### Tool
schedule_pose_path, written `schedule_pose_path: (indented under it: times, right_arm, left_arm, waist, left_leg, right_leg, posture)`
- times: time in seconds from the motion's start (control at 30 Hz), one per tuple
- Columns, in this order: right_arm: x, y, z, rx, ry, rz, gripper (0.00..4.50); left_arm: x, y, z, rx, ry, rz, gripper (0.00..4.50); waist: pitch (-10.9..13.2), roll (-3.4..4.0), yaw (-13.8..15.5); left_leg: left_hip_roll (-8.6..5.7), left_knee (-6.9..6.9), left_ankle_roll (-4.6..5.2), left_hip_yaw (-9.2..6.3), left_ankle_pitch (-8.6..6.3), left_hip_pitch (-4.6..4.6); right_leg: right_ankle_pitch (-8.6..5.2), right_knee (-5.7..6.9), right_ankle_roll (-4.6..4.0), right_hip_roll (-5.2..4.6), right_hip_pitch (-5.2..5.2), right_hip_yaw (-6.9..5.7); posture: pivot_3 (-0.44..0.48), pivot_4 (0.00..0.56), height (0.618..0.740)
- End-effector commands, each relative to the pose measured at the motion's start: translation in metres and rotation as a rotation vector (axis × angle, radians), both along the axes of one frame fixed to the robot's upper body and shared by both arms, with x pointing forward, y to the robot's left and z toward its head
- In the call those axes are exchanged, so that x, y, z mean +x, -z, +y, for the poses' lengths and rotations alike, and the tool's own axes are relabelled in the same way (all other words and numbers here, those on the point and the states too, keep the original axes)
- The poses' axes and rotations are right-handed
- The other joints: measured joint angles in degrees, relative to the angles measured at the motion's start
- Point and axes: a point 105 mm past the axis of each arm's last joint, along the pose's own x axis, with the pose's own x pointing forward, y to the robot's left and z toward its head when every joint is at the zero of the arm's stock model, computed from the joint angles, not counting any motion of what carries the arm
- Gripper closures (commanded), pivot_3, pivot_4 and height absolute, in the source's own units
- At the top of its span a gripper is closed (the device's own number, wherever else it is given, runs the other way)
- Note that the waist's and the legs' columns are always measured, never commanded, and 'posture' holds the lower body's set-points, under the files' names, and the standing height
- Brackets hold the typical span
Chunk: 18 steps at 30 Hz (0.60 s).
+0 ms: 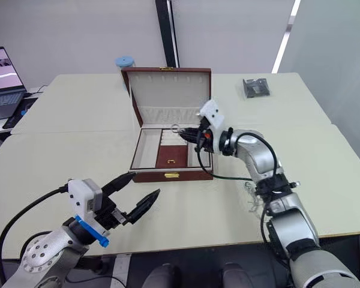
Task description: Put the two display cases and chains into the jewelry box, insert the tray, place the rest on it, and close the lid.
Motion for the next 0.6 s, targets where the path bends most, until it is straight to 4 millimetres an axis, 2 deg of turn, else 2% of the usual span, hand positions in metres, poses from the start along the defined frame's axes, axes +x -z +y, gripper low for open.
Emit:
schedule_pose_path:
  times: [0.03,0.2,0.6]
  right_arm:
    - [0.002,-0.014,0.020,0.010,-0.032,-0.061,4.48]
    - [0.002,-0.015,0.050,0.017,-0.066,-0.060,4.48]
    - [0.004,0.011,0.079,-0.047,-0.059,-0.050,4.48]
  left_arm:
    - [-0.006,-0.007,0.004,0.009,-0.055,-0.062,0.00]
    - [-0.014,-0.002,0.013,0.000,-0.143,-0.066,0.00]
    - [-0.022,0.002,0.015,-0.010,-0.201,-0.072,0.00]
  waist:
    - [0.0,0.00,0.0]
    - [0.0,0.00,0.1]
    - [0.0,0.00,-0.1]
  left_leg:
    - [0.00,-0.01,0.00,0.00,0.00,0.00]
    - [-0.02,-0.04,0.00,0.02,0.00,-0.02]
    - [-0.01,-0.18,-0.01,0.08,0.00,-0.05]
  right_leg:
    - [0.00,0.00,0.00,0.00,-0.02,-0.01]
    - [0.00,-0.01,-0.01,-0.04,-0.04,-0.01]
    - [-0.04,-0.01,-0.11,-0.06,-0.16,0.02]
  posture:
    - [0.000,0.150,0.740]
    - [0.000,0.150,0.740]
    - [0.000,0.150,0.740]
